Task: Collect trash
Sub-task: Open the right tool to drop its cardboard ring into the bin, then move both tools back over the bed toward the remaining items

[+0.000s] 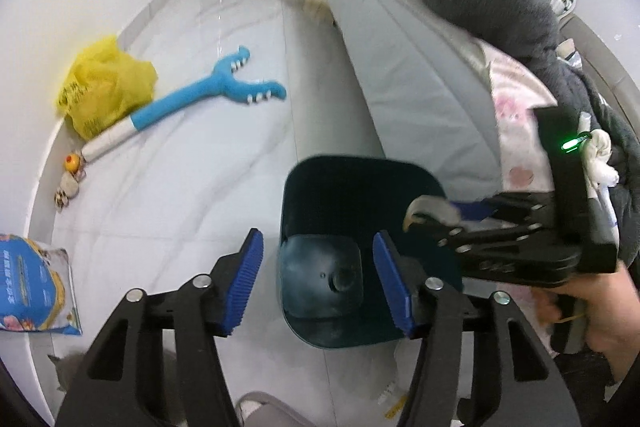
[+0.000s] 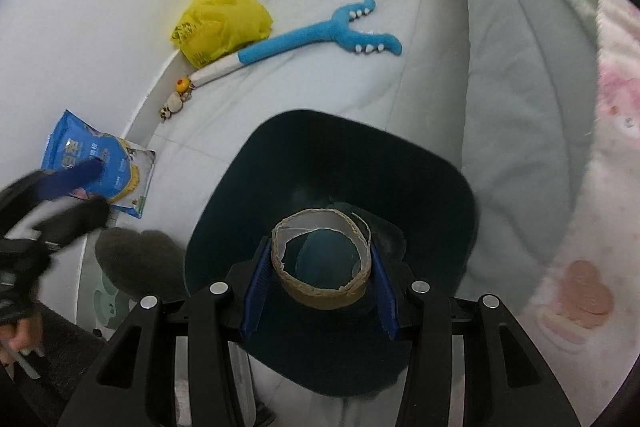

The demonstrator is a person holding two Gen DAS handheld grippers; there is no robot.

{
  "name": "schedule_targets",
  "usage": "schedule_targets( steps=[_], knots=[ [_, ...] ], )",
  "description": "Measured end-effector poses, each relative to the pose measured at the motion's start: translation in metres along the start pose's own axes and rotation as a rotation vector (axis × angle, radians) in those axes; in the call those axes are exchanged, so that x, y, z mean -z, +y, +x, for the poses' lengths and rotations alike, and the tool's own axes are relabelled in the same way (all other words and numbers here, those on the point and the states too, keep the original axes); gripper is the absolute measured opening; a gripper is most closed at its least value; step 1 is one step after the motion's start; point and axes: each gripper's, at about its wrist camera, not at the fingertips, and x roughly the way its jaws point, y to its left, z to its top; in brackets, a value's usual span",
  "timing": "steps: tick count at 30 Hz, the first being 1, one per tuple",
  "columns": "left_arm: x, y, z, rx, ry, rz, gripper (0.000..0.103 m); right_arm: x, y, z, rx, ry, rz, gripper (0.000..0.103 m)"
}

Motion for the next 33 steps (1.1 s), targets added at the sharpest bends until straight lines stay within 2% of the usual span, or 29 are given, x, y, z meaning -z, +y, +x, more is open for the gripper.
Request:
schedule_targets(
  steps=[15,17,18,25,33],
  knots=[
    [-0.012,-0.011,-0.051,0.047,-0.164,0.064,0.051,0.003,0.011,0.053,0.100,0.113,-0.008,0.049],
    [-0.014,-0.013,-0.057,0.058,-0.183,0.068,0.051,0.003,0.009,0.054,0.109,0.118,-0.002,0.052],
    [-0.015,-0.014,-0.057,0.059,-0.189,0.069,0.051,0.003,0.008,0.053,0.110,0.118,0.003,0.059],
    [-0.024,-0.026,-0.073,0.082,-0.251,0.085,0.051,-0.002,0.013,0.034,0.095,0.083,-0.012,0.063],
    [-0.038,-0.051,-0.086,0.109,-0.306,0.105,0.051,-0.005,0.008,-0.018,0.030,-0.029,-0.014,0.072]
  ],
)
